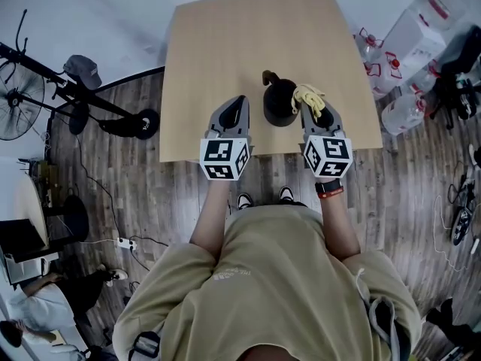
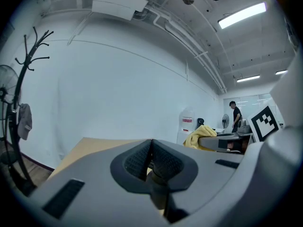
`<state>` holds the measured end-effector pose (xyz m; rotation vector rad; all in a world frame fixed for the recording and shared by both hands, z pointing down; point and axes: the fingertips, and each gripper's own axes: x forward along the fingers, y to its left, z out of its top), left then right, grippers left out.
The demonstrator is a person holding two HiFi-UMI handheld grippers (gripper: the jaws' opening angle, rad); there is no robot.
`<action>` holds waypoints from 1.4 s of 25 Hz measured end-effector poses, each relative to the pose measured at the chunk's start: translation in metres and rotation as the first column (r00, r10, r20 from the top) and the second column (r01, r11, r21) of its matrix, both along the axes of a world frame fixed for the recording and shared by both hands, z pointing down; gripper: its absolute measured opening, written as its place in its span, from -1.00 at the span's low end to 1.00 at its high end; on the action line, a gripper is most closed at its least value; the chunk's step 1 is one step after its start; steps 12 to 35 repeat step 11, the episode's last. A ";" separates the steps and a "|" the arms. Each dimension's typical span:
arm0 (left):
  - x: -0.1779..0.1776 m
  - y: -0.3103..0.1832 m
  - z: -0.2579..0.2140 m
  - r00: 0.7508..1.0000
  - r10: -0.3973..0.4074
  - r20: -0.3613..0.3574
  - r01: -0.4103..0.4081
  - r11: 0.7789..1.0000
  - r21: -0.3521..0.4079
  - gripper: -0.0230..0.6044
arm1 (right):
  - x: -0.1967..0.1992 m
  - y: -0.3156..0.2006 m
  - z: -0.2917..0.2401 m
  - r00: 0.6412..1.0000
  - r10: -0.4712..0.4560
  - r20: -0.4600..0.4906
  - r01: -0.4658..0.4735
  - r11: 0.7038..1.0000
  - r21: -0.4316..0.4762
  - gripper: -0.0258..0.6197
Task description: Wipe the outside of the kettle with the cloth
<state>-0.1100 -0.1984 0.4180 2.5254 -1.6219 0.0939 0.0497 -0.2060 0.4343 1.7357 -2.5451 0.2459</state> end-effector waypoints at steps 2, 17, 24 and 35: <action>0.000 -0.001 0.000 1.000 0.001 0.004 -0.001 1.000 0.002 -0.85 | -0.001 0.000 0.001 1.000 -0.005 -0.002 0.005 1.000 -0.004 -0.60; 0.004 -0.005 0.010 1.000 0.008 0.016 -0.008 1.000 -0.003 -0.85 | 0.005 -0.004 0.009 0.999 -0.026 -0.025 0.025 1.000 -0.014 -0.60; 0.004 -0.005 0.010 1.000 0.008 0.016 -0.008 1.000 -0.003 -0.85 | 0.005 -0.004 0.009 0.999 -0.026 -0.025 0.025 1.000 -0.014 -0.60; 0.004 -0.005 0.010 1.000 0.008 0.016 -0.008 1.000 -0.003 -0.85 | 0.005 -0.004 0.009 0.999 -0.026 -0.025 0.025 1.000 -0.014 -0.60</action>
